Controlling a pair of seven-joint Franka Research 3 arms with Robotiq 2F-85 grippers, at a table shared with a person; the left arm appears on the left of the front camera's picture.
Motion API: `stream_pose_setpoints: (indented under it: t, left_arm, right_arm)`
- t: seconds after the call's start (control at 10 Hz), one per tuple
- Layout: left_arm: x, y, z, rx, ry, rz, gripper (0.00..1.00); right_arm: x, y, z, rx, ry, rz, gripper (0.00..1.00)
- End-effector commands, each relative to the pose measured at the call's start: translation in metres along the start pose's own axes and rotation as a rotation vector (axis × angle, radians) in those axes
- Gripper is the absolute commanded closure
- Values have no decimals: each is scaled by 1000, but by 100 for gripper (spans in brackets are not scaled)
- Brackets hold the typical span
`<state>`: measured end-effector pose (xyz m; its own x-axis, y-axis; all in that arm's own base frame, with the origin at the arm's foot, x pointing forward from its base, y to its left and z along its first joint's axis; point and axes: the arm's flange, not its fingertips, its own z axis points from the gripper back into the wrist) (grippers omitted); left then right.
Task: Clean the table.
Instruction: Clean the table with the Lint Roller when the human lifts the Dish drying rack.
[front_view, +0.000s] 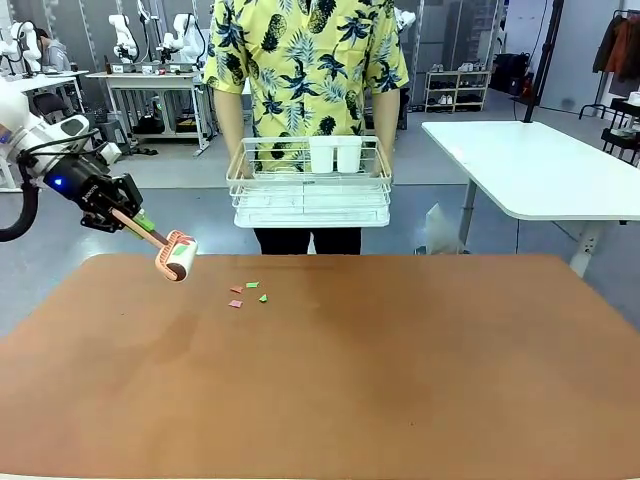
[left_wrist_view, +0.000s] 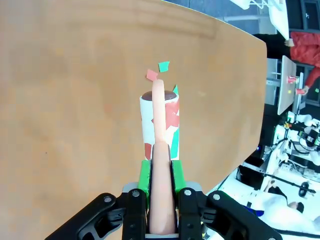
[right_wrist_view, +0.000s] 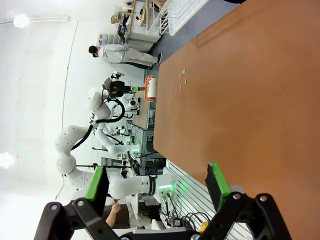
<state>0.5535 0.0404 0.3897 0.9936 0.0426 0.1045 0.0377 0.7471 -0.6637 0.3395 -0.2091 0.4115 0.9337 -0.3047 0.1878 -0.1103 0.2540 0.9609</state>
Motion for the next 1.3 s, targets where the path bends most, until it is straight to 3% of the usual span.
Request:
stream_pose_setpoints:
  t: [0.0, 0.3, 0.5, 1.2]
  left_arm:
    - [0, -5, 1, 7, 3, -14, 79]
    - [0, -3, -3, -1, 6, -7, 79]
    - [19, 6, -33, -31, -8, -61, 79]
    - [45, 39, -84, -51, 33, -4, 79]
  right_arm:
    - [-1, 5, 0, 11, -5, -1, 0]
    - [-1, 5, 0, 11, -5, -1, 0]
    - [-1, 5, 0, 11, -5, -1, 0]
    - [-1, 5, 0, 11, -5, -1, 0]
